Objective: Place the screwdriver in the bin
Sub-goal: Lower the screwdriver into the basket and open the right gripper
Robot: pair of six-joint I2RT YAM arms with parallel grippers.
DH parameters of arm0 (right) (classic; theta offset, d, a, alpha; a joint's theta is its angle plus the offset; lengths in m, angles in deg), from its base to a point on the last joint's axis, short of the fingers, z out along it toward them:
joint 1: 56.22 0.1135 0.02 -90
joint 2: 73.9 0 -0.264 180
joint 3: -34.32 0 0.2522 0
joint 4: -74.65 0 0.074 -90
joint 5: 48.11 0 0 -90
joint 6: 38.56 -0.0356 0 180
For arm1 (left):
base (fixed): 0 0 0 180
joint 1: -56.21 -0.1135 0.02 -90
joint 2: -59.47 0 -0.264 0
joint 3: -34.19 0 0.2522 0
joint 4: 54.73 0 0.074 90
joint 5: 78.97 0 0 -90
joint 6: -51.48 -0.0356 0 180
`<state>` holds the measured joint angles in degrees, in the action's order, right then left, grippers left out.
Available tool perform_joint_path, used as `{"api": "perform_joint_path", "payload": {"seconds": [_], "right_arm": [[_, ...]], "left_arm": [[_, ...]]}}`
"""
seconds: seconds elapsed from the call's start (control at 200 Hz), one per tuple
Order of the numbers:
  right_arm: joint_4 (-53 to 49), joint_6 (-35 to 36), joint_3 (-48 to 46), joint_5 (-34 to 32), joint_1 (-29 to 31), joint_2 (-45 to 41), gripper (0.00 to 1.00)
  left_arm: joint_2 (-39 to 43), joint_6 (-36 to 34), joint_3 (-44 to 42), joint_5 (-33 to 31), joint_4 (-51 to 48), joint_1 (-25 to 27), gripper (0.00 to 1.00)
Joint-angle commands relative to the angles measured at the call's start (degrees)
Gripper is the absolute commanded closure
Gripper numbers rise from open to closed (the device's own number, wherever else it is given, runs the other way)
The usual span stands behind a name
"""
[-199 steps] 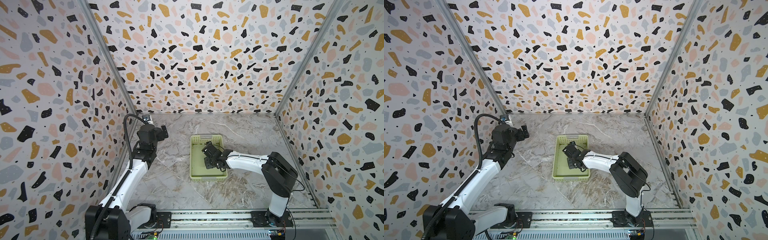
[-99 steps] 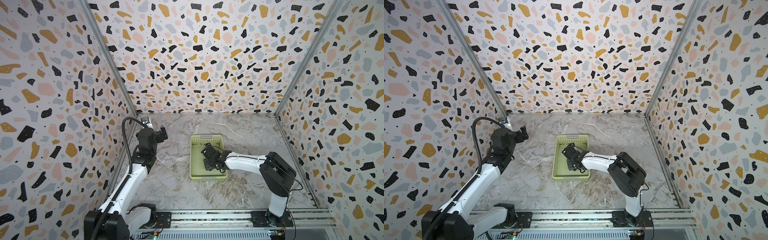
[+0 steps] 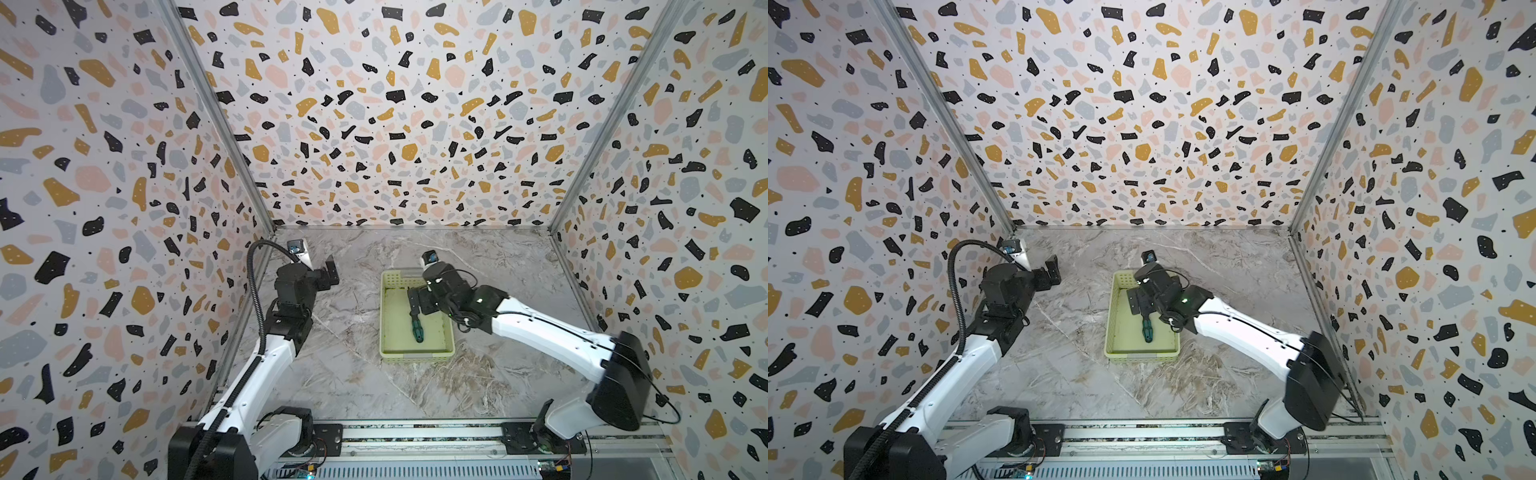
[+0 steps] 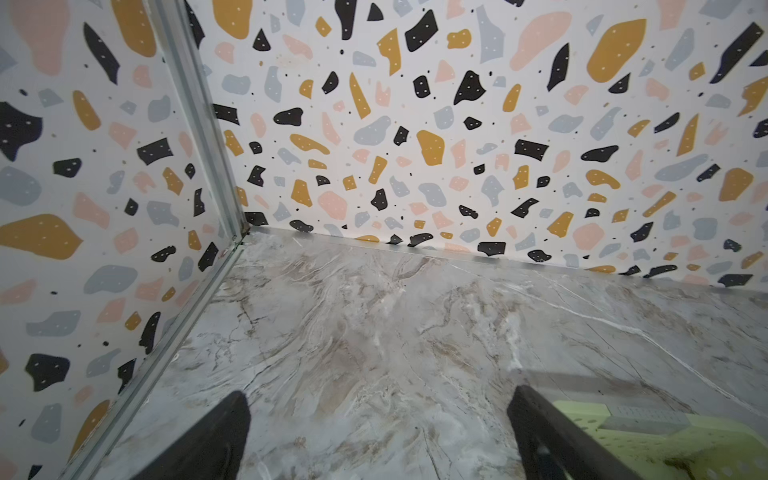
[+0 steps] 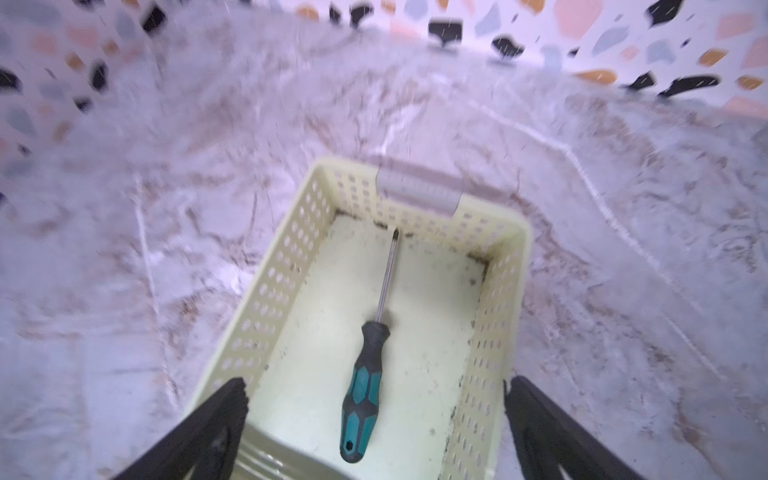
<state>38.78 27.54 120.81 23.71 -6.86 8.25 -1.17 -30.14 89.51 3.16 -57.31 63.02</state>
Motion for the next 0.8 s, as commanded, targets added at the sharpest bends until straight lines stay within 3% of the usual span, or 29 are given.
{"api": "perform_joint_path", "payload": {"seconds": [0.0,0.15,0.38,0.616,0.796], "right_arm": [[1.7,2.88,-1.71,-1.42,-5.27,-6.71,0.01],[7.8,3.59,-7.8,5.66,-14.38,-16.31,0.01],[10.23,4.37,-14.36,4.32,-21.56,-23.3,0.01],[11.51,6.64,-18.2,1.15,-23.41,-22.74,0.01],[20.88,11.68,-25.09,0.94,-23.47,-25.75,0.01]], "left_arm": [[1.09,-3.93,-1.22,3.39,4.96,-0.22,0.0],[2.41,-5.61,-3.66,3.11,7.93,-0.22,0.0],[2.28,-5.66,-6.33,-1.21,11.44,-0.22,0.0],[3.92,-8.83,-10.47,-2.18,16.02,-0.16,0.0],[3.62,-10.14,-11.41,-3.21,16.59,-0.13,0.0]]}}
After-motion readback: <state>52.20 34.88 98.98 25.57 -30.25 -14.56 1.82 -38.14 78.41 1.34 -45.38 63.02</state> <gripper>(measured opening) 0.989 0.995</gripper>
